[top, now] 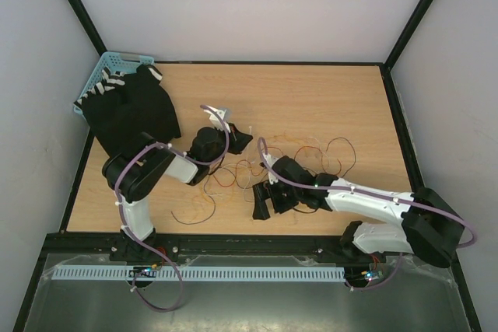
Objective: Zip-tie the wires
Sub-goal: Tie the cable at the center of the board.
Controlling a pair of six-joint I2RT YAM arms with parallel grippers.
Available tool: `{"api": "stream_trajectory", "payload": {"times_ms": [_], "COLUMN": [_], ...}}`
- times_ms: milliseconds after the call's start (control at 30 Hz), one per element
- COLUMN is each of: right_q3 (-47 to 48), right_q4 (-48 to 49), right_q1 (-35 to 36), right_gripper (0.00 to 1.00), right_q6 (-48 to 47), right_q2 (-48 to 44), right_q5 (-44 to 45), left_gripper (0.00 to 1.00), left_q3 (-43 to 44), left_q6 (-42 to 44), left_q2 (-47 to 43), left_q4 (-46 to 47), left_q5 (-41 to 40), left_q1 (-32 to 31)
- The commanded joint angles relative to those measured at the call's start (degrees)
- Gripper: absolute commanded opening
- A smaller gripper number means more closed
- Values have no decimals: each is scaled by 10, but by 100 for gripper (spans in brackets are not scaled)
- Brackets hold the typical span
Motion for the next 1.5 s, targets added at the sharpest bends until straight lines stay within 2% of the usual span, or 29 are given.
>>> {"api": "stream_trajectory", "payload": {"times_ms": [0, 233, 633, 900, 1033, 1267, 1467], "right_q3": [-2, 51, 129, 209, 195, 100, 43], "right_q4": [49, 51, 47, 56, 54, 60, 67], "right_q1": [-37, -60, -65, -65, -64, -60, -36], "right_gripper": [99, 99, 99, 99, 99, 99, 99], "right_q6": [-12, -58, -44, -81, -94, -152, -162], "right_q2": [20, 119, 212, 270, 246, 144, 92], "right_q5": [-19, -8, 148, 198, 150, 81, 66], "left_gripper": [0, 0, 0, 0, 0, 0, 0], "left_q3": [-10, -16, -52, -51, -49, -42, -36], "left_q6": [4, -5, -34, -37, -44, -49, -52], "left_q2": [-16, -16, -34, -36, -35, -24, -20], "left_q4": [25, 26, 25, 25, 25, 25, 24], "left_q5": [13, 31, -15, -13, -12, -11, -9], "left_q1": [-5, -9, -24, -23, -23, -23, -22]}}
